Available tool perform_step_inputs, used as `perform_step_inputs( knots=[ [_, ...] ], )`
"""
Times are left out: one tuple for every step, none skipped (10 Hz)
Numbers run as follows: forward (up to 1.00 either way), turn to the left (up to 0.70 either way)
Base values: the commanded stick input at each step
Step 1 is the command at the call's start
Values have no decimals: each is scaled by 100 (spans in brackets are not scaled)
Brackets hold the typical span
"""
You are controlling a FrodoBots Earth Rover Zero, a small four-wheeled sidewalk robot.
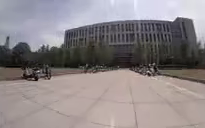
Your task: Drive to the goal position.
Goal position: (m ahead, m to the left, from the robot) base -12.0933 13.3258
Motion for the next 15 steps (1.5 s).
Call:
perform_step_inputs(
  knots=[
    [100,0],
    [100,0],
    [100,0],
    [100,0],
    [100,0],
    [100,0],
    [100,0],
    [100,0],
    [100,0],
    [100,0],
    [100,0],
    [100,0],
    [100,0],
    [100,0],
    [100,0]
  ],
)
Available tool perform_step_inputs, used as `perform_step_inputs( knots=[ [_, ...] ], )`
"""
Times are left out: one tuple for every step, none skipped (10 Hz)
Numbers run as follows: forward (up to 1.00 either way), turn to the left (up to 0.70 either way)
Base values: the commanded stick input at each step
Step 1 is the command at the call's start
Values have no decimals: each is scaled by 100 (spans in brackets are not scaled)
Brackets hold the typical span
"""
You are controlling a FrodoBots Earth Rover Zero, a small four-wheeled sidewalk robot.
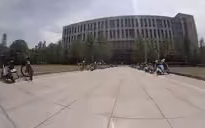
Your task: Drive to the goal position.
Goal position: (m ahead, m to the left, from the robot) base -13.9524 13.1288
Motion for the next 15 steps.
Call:
perform_step_inputs(
  knots=[
    [100,0],
    [100,0],
    [100,0],
    [100,0],
    [100,0],
    [100,0],
    [100,0],
    [100,0],
    [100,0],
    [100,-2],
    [100,-6],
    [100,-9],
    [100,-14],
    [100,-11],
    [100,-6]
  ],
)
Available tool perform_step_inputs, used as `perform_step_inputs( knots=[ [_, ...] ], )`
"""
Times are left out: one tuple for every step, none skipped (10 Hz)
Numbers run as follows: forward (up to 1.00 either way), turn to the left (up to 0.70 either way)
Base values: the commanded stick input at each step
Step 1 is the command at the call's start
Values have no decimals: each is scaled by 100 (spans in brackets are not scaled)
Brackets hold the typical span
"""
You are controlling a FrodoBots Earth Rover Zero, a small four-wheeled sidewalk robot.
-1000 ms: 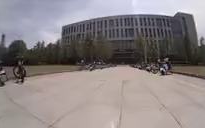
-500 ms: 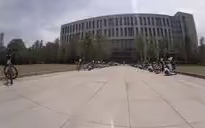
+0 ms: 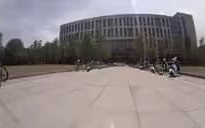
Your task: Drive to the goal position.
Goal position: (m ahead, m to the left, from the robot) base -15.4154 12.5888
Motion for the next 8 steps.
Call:
perform_step_inputs(
  knots=[
    [100,0],
    [100,0],
    [100,0],
    [100,0],
    [100,0],
    [100,0],
    [100,0],
    [100,0]
  ],
)
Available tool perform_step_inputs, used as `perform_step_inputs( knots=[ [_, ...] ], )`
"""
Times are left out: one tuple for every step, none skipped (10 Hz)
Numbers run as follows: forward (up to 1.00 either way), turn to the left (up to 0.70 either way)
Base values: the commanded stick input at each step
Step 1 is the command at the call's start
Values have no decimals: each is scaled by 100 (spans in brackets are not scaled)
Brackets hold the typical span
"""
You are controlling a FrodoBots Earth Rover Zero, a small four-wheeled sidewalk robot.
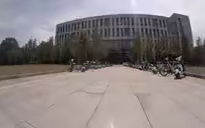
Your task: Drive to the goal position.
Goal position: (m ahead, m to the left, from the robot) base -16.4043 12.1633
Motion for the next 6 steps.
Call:
perform_step_inputs(
  knots=[
    [100,0],
    [100,0],
    [100,0],
    [100,0],
    [100,0],
    [100,0]
  ],
)
